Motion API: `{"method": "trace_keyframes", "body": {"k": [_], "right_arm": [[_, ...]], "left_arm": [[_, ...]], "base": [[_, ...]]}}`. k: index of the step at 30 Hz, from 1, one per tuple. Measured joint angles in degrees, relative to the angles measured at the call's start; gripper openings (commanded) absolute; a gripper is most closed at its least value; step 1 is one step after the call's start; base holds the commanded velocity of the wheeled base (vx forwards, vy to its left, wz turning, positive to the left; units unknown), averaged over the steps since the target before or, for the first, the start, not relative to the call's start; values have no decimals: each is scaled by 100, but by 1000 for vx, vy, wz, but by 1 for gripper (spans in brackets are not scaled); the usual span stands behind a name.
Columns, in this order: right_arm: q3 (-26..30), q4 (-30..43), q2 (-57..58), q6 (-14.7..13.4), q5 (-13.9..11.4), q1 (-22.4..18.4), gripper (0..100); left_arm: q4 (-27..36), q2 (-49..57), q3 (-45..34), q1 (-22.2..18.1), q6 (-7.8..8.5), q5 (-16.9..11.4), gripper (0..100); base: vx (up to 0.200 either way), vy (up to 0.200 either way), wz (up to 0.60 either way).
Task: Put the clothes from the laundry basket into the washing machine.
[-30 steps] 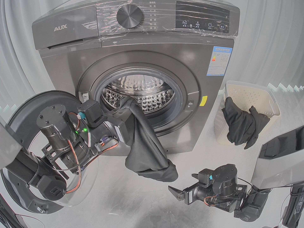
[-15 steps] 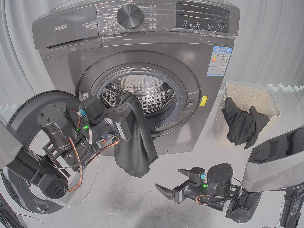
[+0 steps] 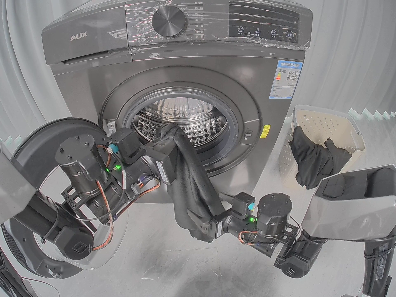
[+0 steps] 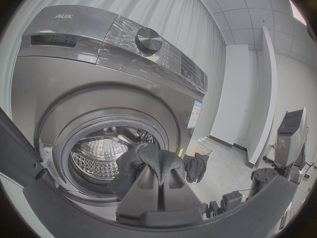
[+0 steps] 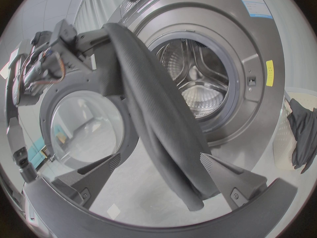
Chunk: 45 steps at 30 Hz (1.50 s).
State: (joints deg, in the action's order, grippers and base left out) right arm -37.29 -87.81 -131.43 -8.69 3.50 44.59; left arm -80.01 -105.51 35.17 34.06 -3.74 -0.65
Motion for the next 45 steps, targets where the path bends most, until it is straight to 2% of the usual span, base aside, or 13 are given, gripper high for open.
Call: {"method": "trace_keyframes", "body": {"k": [11,24,25,35,41,42,45], "right_arm": [[-802,107,78,93,-13,-262,100],[-1218,180,111,100,-57,-256,100],[-1235,176,100,100,-55,-247,0],[-1213,135,127,79,-52,-90,0],[-1003,94,223,49,-35,27,0],[-973,96,240,43,-28,48,0],[-896,90,288,21,-9,122,0]], "left_arm": [[-150,5,-246,163,16,-138,0],[-224,-2,-325,260,18,-156,0],[-229,0,-332,265,18,-156,0],[-224,-30,-351,260,-9,-272,0],[-224,-44,-345,224,-9,-274,0],[-227,-46,-345,224,-6,-269,100],[-224,-77,-389,216,2,-266,100]], "base": [[0,0,0],[0,0,0],[0,0,0],[0,0,0],[0,0,0],[0,0,0],[0,0,0]]}}
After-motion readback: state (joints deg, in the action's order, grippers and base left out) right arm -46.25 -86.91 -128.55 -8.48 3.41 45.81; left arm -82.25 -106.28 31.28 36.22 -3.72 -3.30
